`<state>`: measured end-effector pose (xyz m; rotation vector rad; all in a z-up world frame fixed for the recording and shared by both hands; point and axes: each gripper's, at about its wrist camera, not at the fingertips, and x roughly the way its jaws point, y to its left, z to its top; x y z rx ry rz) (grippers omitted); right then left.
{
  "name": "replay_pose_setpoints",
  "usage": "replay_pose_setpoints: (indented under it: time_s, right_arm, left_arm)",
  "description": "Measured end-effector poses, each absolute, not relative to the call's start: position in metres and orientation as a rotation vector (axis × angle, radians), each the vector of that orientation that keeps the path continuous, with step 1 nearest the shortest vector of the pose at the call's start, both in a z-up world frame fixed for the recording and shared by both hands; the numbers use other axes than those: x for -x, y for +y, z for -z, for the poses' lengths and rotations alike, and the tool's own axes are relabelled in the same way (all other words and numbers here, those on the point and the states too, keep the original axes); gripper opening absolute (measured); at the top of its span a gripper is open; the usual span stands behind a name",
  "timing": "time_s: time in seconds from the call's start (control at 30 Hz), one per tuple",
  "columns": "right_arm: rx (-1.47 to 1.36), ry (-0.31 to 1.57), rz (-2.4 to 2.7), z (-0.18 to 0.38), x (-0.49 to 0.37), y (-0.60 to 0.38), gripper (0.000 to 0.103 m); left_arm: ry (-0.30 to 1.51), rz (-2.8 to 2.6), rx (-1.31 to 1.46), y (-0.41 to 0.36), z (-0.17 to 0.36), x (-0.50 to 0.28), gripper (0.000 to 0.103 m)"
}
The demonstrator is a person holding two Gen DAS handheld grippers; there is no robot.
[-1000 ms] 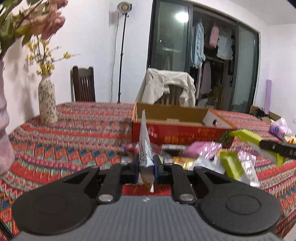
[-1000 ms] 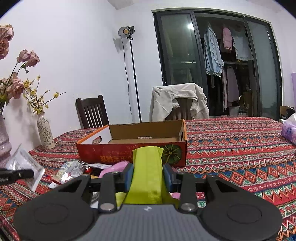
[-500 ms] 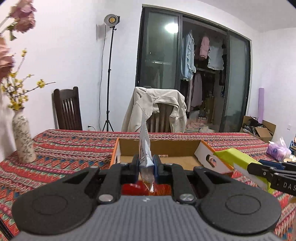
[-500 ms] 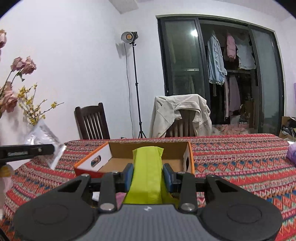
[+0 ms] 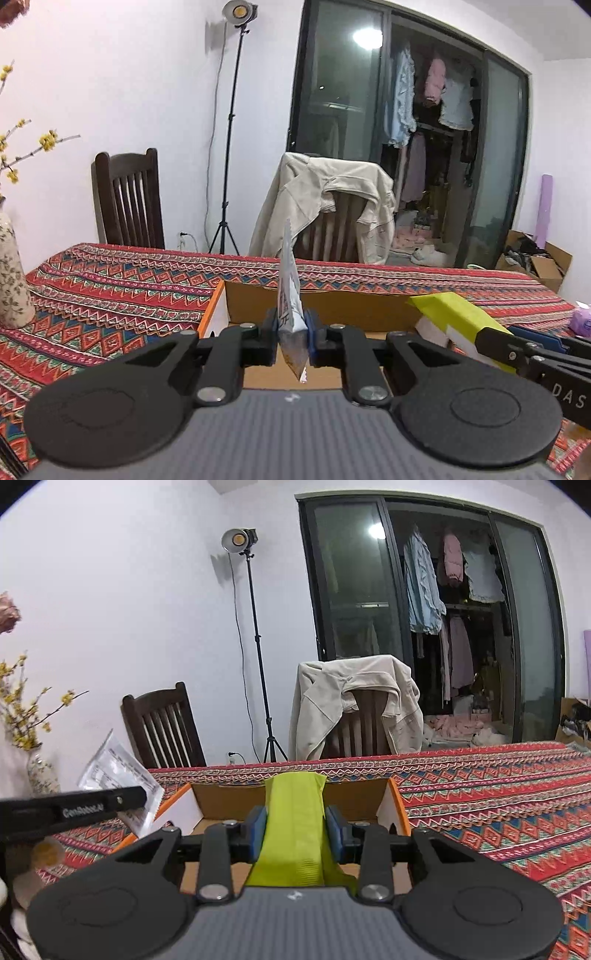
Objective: Organize snacks
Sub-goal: 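Carry both snacks into the cardboard box and open both grippers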
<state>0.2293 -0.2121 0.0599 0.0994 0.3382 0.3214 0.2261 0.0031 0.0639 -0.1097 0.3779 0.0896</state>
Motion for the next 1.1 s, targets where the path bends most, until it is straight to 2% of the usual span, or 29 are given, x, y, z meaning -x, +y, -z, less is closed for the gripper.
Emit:
replay_pose_setpoints:
  time_s: [0.43,0.5,0.53,0.57,0.6,0.63,0.67,0.7,0.73,0.77,0.8,0.83,1.1]
  right_arm:
    - [-0.182,0.410,-0.323,-0.016,-0.292,-0.221,0.034]
    - [-0.171,0.414,-0.335,-0.014,-0.292,-0.220,0.035]
    - [-0.167,0.416,-0.338,-0.012,-0.291,-0.220,0.035]
    - [-0.164,0.419,-0.335,-0.011,-0.290,-0.220,0.036]
    - [-0.162,0.422,-0.334,-0.009,-0.290,-0.221,0.046]
    - [-0.163,0.424,-0.335,-0.009,-0.289,-0.222,0.065]
    - [-0.167,0.422,-0.333,-0.008,-0.288,-0.224,0.075]
    - [-0.170,0.419,-0.332,-0.007,-0.287,-0.225,0.088]
    - [-0.172,0.414,-0.336,-0.007,-0.285,-0.226,0.092]
    - [-0.174,0.411,-0.342,-0.007,-0.283,-0.227,0.094]
    - [-0.175,0.414,-0.346,-0.007,-0.282,-0.227,0.102]
    - [-0.173,0.416,-0.348,-0.006,-0.281,-0.227,0.103]
    - [-0.135,0.393,-0.360,-0.011,-0.270,-0.222,0.103]
  left_arm:
    - [0.444,-0.097,0.111,0.013,-0.024,-0.270,0.016]
    - [0.456,-0.102,0.115,0.014,-0.021,-0.270,0.019]
    - [0.458,-0.101,0.115,0.014,-0.020,-0.269,0.031]
    - [0.451,-0.101,0.117,0.014,-0.020,-0.267,0.048]
    - [0.438,-0.106,0.117,0.014,-0.021,-0.263,0.058]
    - [0.427,-0.114,0.113,0.014,-0.022,-0.260,0.078]
    - [0.414,-0.119,0.111,0.014,-0.023,-0.258,0.092]
    - [0.392,-0.123,0.108,0.014,-0.024,-0.253,0.096]
    - [0.373,-0.121,0.108,0.013,-0.026,-0.249,0.103]
    - [0.360,-0.113,0.114,0.014,-0.027,-0.246,0.103]
    - [0.355,-0.107,0.122,0.015,-0.029,-0.243,0.103]
    - [0.357,-0.103,0.130,0.016,-0.030,-0.241,0.103]
    - [0.362,-0.107,0.168,0.023,-0.041,-0.229,0.103]
